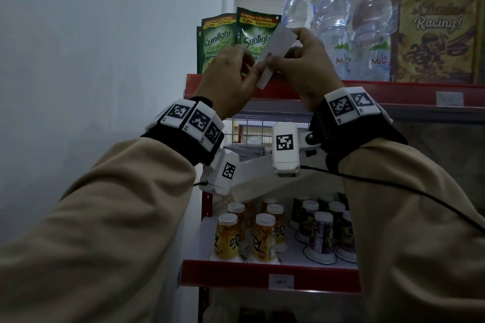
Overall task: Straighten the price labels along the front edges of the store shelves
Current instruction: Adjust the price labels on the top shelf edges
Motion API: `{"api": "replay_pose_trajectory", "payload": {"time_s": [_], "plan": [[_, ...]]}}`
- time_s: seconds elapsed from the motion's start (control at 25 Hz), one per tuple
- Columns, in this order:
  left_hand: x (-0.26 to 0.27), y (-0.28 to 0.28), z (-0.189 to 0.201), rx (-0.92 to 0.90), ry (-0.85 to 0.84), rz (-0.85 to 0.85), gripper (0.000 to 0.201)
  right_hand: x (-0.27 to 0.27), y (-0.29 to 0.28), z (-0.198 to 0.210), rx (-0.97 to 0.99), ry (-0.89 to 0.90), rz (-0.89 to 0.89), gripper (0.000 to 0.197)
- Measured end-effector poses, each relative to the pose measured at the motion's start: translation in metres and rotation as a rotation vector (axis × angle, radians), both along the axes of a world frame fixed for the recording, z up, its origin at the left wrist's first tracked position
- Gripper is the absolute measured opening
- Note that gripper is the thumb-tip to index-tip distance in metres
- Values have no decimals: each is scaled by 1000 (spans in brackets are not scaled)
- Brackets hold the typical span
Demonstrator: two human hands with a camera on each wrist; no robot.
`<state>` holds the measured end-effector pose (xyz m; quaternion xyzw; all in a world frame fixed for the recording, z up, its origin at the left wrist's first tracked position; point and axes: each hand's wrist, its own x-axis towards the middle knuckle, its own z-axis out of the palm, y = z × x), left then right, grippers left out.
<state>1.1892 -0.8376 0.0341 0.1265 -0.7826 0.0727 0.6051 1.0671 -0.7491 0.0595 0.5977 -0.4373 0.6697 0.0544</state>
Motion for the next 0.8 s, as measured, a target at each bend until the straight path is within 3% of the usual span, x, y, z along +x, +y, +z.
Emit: {"api": "replay_pose_trajectory", "payload": {"time_s": [0.24, 0.32, 0.48, 0.8], "plan": [[6, -3, 8, -27, -134, 86, 25, -9, 18, 4, -106, 381, -446, 15], [13, -3, 9, -57, -193, 122, 26, -14, 23, 7, -109, 347, -435, 7], [34, -6, 11, -36, -234, 191, 31, -18, 17, 7, -108, 209, -324, 14], [51, -6, 7, 10, -125, 170, 62, -5, -6, 9, 77, 477, -423, 18]]}}
